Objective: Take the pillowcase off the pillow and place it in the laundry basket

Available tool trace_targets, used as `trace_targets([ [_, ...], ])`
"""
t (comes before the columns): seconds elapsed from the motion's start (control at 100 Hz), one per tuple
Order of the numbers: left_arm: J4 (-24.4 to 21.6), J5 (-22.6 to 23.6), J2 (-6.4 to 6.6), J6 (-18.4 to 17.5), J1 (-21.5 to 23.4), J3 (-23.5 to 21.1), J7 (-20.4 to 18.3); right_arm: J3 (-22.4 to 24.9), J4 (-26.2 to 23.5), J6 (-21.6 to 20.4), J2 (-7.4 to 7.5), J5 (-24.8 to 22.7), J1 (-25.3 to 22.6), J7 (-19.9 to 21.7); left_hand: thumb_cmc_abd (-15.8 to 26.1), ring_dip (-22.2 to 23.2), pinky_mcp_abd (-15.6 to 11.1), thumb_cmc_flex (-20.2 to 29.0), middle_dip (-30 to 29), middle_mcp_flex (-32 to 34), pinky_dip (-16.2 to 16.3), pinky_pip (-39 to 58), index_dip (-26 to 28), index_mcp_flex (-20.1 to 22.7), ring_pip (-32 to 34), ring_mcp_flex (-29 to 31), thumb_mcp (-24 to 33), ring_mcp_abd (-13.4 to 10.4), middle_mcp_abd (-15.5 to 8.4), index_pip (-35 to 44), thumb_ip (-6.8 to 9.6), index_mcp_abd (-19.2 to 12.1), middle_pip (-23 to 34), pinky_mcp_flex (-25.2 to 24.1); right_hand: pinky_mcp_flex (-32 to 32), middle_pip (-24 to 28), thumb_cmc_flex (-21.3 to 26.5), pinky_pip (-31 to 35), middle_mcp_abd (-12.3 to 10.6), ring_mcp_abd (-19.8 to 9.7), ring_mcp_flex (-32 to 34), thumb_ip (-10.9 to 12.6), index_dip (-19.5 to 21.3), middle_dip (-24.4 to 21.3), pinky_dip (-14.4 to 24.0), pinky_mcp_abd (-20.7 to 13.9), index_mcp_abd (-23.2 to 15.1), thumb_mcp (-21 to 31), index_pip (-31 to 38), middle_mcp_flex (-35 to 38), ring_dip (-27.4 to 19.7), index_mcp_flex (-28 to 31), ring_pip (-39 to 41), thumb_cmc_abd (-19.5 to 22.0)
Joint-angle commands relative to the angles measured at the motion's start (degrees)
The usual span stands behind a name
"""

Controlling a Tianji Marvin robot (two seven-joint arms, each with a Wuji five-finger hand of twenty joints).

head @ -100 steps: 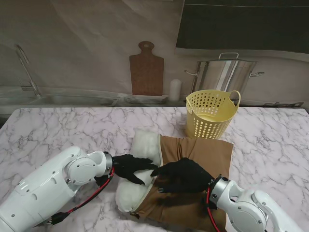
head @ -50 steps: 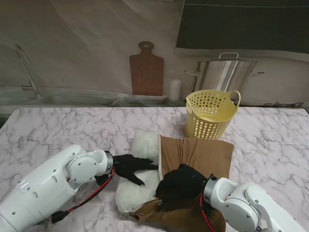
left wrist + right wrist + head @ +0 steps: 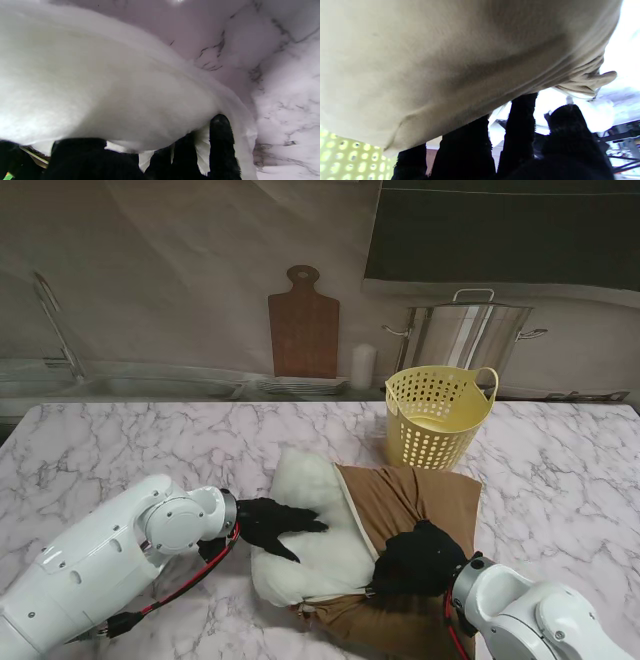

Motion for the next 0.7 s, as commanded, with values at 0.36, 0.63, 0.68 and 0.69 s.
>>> trace_targets([
  [0.36, 4.66, 1.63, 1.88, 2.02, 0.26, 1.18, -4.55, 4.59, -1.56, 10.83, 0.44, -8.53, -4.36, 12.53, -5.04, -1.10, 1.61, 1.71, -1.14, -2.13, 0.11, -34.97, 1.44, 2.27, 1.76, 2.66, 0.72, 10.10, 5.41, 4.50, 0.67, 6.02, -1.27, -0.60, 0.37, -6.81, -1.63, 1.28, 2.63, 8.85, 1.66, 1.04, 10.85, -5.25, 0.26, 9.13, 9.58, -0.19, 8.35, 0.20, -4.51, 6.12, -4.31, 3.67],
  [0.63, 4.95, 1.57, 1.87, 1.79, 0.42, 0.94, -4.45, 5.71, 0.95, 7.59, 0.78, 2.94, -4.65, 5.38, -5.06, -1.11, 1.62, 1.69, -1.14, -2.04, 0.25, -35.19, 1.45, 2.35, 1.73, 2.64, 0.72, 10.14, 5.42, 4.54, 0.68, 6.03, -1.23, -0.59, 1.32, -11.12, -1.39, 1.19, 2.30, 8.45, 2.67, 1.31, 3.67, -9.17, 0.32, 9.61, 4.99, 2.00, -6.41, -0.70, -7.45, -9.10, -9.85, 1.08],
  [0.68, 4.97, 1.52, 1.84, 1.47, 0.65, 0.66, -4.23, 5.62, 2.55, 4.37, 0.68, 7.24, -4.28, 0.79, -5.18, -1.10, 1.61, 1.69, -1.13, -1.98, 0.28, -35.21, 1.46, 2.39, 1.74, 2.67, 0.71, 10.10, 5.32, 4.56, 0.68, 6.03, -1.22, -0.54, -0.01, -12.19, -1.39, -0.29, 2.15, 8.06, 2.29, 1.33, 1.80, -10.64, -0.58, 10.41, 4.74, 2.94, -7.67, -1.51, -9.01, -11.57, -12.17, 0.13],
  [0.69, 4.97, 1.51, 1.82, 1.37, 0.72, 0.56, -4.15, 5.50, 2.87, 3.86, 0.61, 7.88, -4.19, -0.38, -5.17, -1.10, 1.62, 1.67, -1.13, -1.97, 0.28, -35.22, 1.46, 2.38, 1.75, 2.70, 0.71, 10.08, 5.31, 4.55, 0.68, 6.00, -1.22, -0.54, -0.01, -12.19, -1.39, -0.29, 2.15, 8.06, 2.29, 1.33, 1.80, -10.64, -0.58, 10.41, 4.74, 2.94, -7.67, -1.51, -9.01, -11.57, -12.17, 0.13],
])
